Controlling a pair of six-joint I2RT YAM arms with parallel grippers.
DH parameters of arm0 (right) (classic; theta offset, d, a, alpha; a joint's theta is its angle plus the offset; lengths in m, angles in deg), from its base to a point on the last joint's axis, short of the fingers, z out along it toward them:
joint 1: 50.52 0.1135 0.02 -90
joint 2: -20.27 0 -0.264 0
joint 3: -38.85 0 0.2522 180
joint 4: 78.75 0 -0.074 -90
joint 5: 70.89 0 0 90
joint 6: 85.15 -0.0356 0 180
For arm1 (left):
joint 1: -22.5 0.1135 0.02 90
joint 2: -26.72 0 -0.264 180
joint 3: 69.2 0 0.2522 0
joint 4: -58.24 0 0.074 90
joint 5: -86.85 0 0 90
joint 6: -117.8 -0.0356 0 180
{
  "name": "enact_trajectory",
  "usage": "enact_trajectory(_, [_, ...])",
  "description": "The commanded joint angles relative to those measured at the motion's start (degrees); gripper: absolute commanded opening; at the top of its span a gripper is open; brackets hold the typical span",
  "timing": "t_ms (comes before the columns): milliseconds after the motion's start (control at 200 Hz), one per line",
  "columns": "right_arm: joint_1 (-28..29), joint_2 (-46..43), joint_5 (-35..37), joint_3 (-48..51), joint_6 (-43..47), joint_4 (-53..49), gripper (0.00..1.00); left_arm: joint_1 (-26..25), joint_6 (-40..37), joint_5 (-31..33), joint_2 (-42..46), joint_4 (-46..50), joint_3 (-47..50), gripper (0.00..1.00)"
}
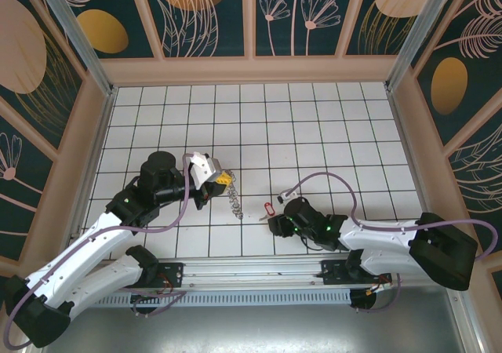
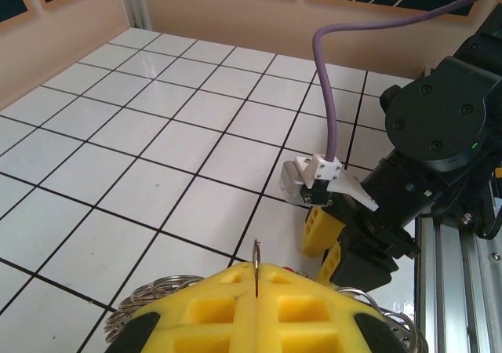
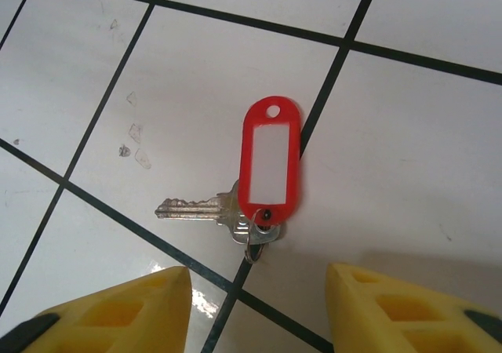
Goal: Put the keys on the keyring
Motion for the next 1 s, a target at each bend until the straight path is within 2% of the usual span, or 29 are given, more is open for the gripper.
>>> enact_trajectory(0, [0.8, 0.1, 1.9, 0.8, -0.2, 4.9, 0.46, 0.0, 1.0, -1.6, 0.9, -2.7, 0.0, 0.0])
enact_trajectory(290, [1.5, 1.6, 1.0, 0.3, 0.4, 4.6, 0.42, 0.0, 1.0, -1.5, 1.0, -2.6, -0.1, 0.0])
enact_trajectory(631, [1.5, 7.7, 0.6, -1.7, 0.3, 4.4, 0.38, 0.0, 1.0, -1.5, 1.3, -2.7, -0.1, 0.0])
enact_trajectory(746, [1.6, 7.8, 0.6, -1.9, 0.5, 4.5, 0.31, 0.0, 1.0, -1.0, 1.4, -2.7, -0.1, 0.0])
enact_trajectory(996, [1.5, 7.1, 0.1, -2.5, 1.3, 3.9, 0.09, 0.0, 1.2, -0.4, 1.3, -2.7, -0.1, 0.0])
